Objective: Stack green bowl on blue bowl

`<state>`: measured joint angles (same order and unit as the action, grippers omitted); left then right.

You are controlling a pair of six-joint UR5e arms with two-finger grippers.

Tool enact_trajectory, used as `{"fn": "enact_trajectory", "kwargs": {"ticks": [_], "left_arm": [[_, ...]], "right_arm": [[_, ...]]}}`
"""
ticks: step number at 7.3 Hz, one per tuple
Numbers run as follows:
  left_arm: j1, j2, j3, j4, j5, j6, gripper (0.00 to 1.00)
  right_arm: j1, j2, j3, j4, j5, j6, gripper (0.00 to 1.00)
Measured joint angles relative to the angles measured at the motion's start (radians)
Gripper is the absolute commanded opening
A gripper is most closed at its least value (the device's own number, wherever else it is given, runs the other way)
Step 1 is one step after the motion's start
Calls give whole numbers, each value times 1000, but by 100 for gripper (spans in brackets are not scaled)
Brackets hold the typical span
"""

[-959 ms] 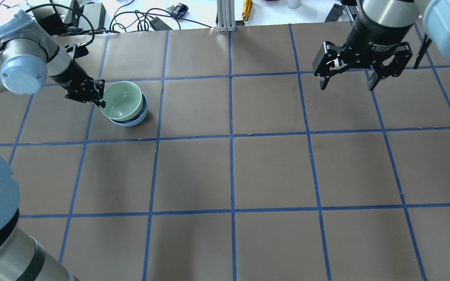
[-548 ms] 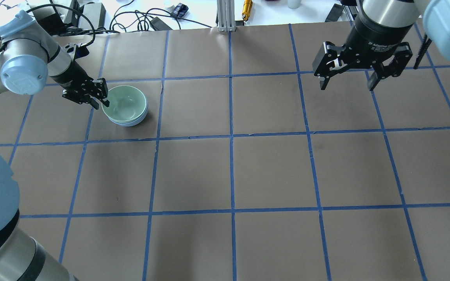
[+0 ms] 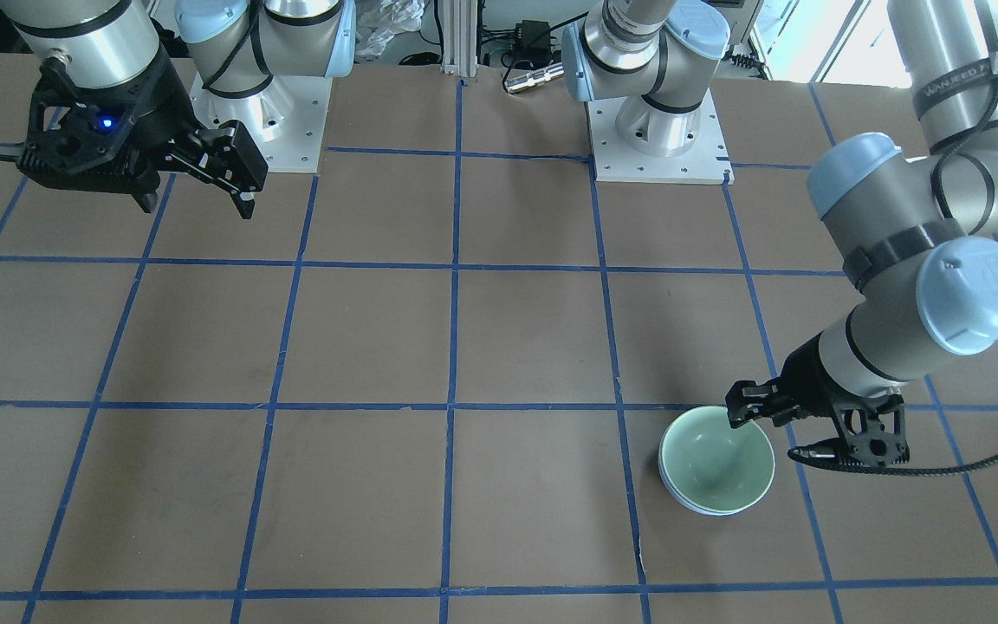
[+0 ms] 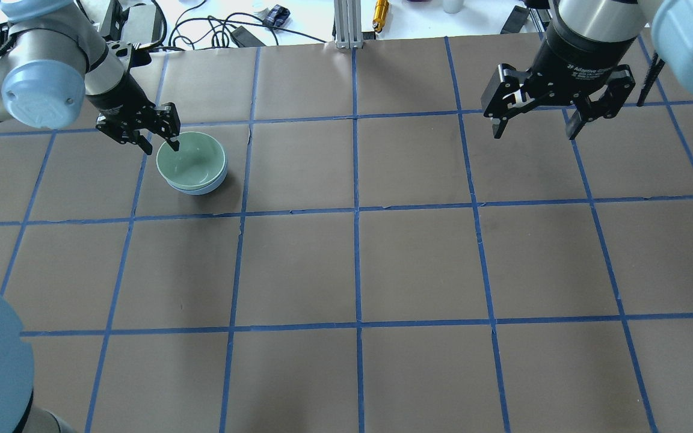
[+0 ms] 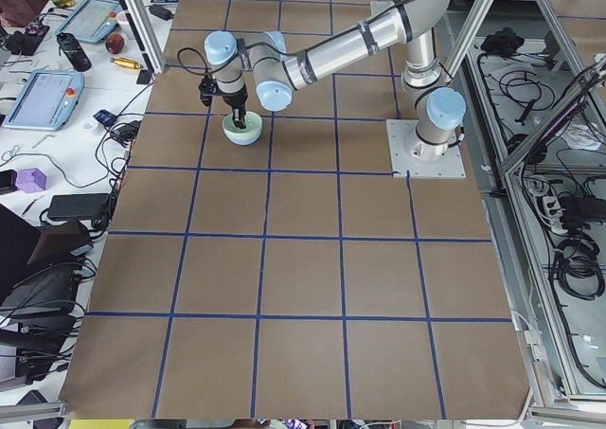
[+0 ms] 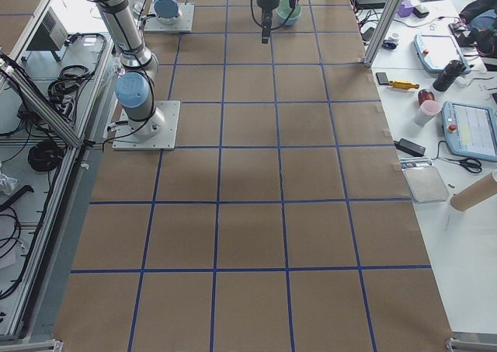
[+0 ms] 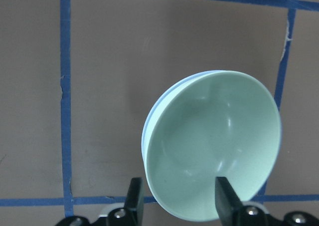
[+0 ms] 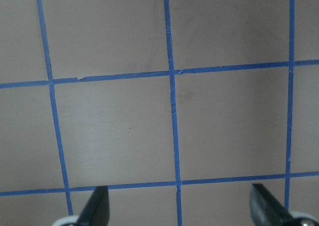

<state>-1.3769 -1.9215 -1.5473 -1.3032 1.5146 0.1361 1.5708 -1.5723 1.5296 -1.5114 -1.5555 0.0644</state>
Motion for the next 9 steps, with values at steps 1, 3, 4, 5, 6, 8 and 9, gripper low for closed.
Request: {"fn": "enact_trajectory", "kwargs": {"ticks": [1,3,4,5,6,8,9], "left_arm": [[-24,61,5,-62,7,-32,75],[-91,192,16,-150,10,-119,93],[-148,244,14,-172,24,-163,100],[-201,286,10,-188,54,-186,100],[-229,318,6,-212,74,-195,100],[-244,367,2,-260,86,-190,100],[-244,379,0,-266,87,-186,100]], "right_arm": [[0,0,1,0,0,0,100],[0,0,1,0,0,0,100],[0,0,1,0,0,0,100],[0,0,0,0,0,0,100],[0,0,0,0,0,0,100],[0,0,0,0,0,0,100],[0,0,0,0,0,0,100]]}}
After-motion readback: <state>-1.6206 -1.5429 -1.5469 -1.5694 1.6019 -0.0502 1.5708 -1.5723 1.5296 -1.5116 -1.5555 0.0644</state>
